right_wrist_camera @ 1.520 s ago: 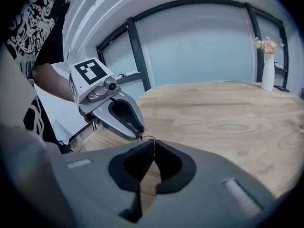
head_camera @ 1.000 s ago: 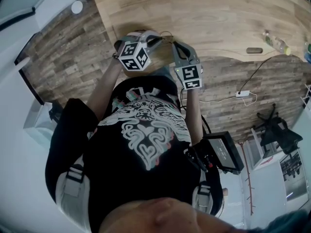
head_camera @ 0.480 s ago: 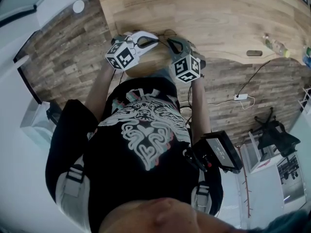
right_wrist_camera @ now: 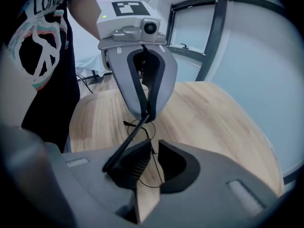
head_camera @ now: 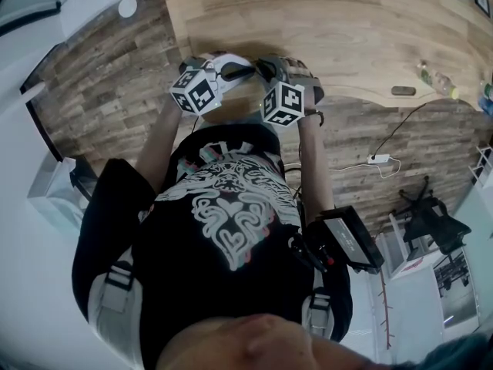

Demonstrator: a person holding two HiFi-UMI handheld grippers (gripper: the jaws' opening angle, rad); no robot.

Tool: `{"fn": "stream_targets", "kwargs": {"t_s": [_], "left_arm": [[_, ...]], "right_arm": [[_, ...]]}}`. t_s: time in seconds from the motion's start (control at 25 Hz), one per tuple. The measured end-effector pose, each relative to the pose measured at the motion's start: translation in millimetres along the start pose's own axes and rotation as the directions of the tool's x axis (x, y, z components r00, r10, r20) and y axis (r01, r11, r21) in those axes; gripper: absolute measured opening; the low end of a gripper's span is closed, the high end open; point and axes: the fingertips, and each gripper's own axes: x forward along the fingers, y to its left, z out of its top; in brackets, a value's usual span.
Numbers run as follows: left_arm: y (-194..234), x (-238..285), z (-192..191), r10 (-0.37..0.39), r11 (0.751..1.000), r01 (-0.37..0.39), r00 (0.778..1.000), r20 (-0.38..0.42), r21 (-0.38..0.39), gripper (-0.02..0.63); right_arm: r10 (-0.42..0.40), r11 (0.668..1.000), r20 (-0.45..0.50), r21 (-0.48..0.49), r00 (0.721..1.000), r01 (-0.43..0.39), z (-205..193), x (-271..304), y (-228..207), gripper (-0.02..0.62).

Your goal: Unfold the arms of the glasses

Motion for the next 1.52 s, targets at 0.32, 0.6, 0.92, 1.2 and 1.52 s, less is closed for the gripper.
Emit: {"fn": "stream_targets", "kwargs": {"t_s": [0.32,0.6,0.92,1.2,1.52], "left_arm": [[0,0,-2,0.0,1.0,0.001,1.0,0.005,-0.009,-0.009],[6,-6,-3,0.015,0.999,-0.013,0.999,0.032,-0.033,-0.009],[15,-16,1,0.085,0.992,-0.078,0.993,0.077,-0.1,-0.009],[36,-35,13,0.176,0.968,-0.139,0.969,0.171,-0.209,-0.011],[48,-37,6,0.241,0.912,-0.153,0.95,0.196,-0.382,-0.011]], "right_arm": [[0.072,0.996,-0.058,-0.057,0.996,-0.075,-3,12,8,0.049],[0.123,0.986,-0.12,-0.097,0.985,-0.135,-3,15,10,0.035],[0.089,0.993,-0.066,-0.074,0.994,-0.094,1,13,5,0.002],[-0.014,0.991,0.121,0.135,0.993,-0.002,5,-15,-5,0.002],[-0.198,0.897,0.277,0.438,0.94,0.06,-5,-53,-32,0.0]]}}
